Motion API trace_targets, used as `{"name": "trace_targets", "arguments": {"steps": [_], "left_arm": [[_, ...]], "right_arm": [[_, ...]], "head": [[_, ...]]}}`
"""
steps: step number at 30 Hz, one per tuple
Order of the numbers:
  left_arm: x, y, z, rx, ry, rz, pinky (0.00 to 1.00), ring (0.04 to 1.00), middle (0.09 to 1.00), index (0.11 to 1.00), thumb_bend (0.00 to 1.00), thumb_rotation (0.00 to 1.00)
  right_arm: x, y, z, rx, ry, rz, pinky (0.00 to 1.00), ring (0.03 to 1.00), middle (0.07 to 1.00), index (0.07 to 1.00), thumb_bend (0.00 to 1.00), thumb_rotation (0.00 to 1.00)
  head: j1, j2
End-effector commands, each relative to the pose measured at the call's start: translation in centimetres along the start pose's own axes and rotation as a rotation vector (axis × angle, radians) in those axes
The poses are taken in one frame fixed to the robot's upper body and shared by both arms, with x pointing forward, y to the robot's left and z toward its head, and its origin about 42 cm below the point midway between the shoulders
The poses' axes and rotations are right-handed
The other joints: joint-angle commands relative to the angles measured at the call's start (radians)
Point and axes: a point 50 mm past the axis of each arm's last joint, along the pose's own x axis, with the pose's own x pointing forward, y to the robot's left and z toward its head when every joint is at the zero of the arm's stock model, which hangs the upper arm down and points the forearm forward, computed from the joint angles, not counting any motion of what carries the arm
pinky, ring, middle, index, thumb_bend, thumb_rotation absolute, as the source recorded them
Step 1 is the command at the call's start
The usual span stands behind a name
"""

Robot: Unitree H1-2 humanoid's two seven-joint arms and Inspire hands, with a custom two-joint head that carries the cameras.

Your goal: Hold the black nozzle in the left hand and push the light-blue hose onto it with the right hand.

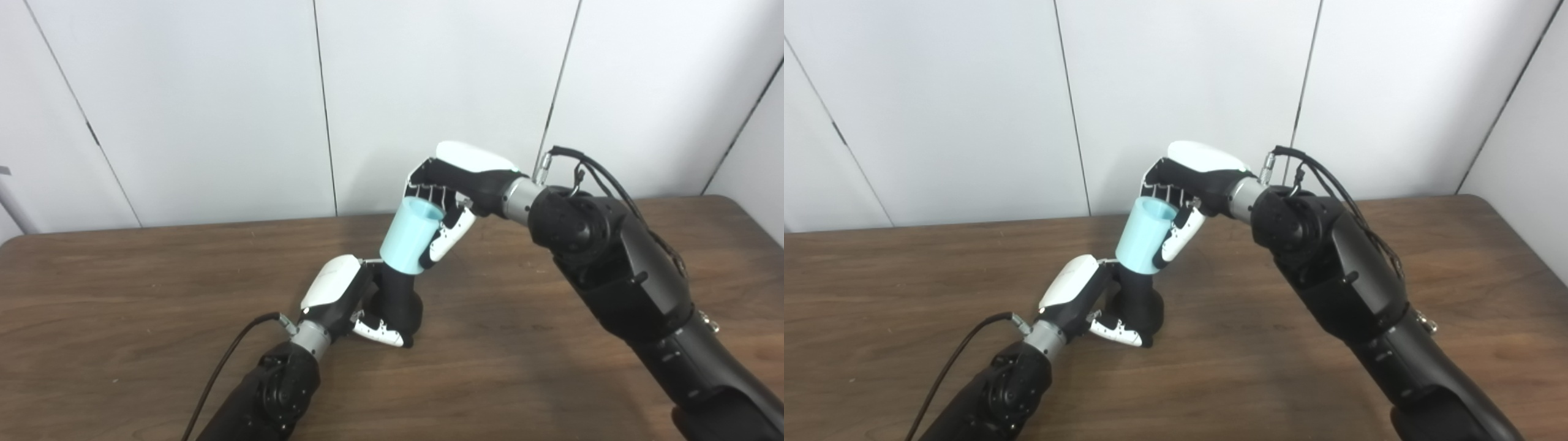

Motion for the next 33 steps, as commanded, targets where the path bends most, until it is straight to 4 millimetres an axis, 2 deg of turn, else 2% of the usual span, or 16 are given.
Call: {"name": "trace_targets", "arguments": {"steps": [1, 8, 18, 27, 33], "left_arm": [[-1.2, -2.4, -1.0, 0.009, 0.046, -0.124, 0.88, 0.585, 0.45, 0.501, 0.52, 0.0], [-1.2, -2.4, -1.0, 0.013, 0.05, -0.125, 0.87, 0.587, 0.452, 0.5, 0.52, 0.0], [-1.2, -2.5, -0.9, 0.019, 0.052, -0.13, 0.87, 0.59, 0.466, 0.494, 0.53, 0.0], [-1.0, -2.6, -0.7, 0.016, 0.051, -0.143, 0.88, 0.597, 0.484, 0.485, 0.52, 0.0], [-1.1, -2.5, -0.7, 0.01, 0.047, -0.146, 0.87, 0.599, 0.487, 0.483, 0.52, 0.0]], "right_arm": [[-0.1, -1.9, 0.6, -0.054, -0.018, -0.032, 0.38, 0.441, 0.482, 0.493, 0.52, 0.0], [0.1, -2.1, 1.0, -0.075, -0.024, -0.018, 0.37, 0.439, 0.481, 0.495, 0.52, 0.0], [0.6, -0.5, 2.2, -0.058, -0.073, -0.008, 0.36, 0.435, 0.463, 0.511, 0.52, 0.0], [0.6, -1.2, 3.9, -0.085, -0.124, -0.015, 0.38, 0.448, 0.467, 0.5, 0.52, 0.0], [0.3, -0.4, 4.0, -0.088, -0.148, -0.001, 0.25, 0.383, 0.436, 0.532, 0.51, 0.0]], "head": [[-0.002, 0.003], [-0.003, 0.009], [-0.001, 0.016], [0.001, 0.018], [0.001, 0.021]]}}
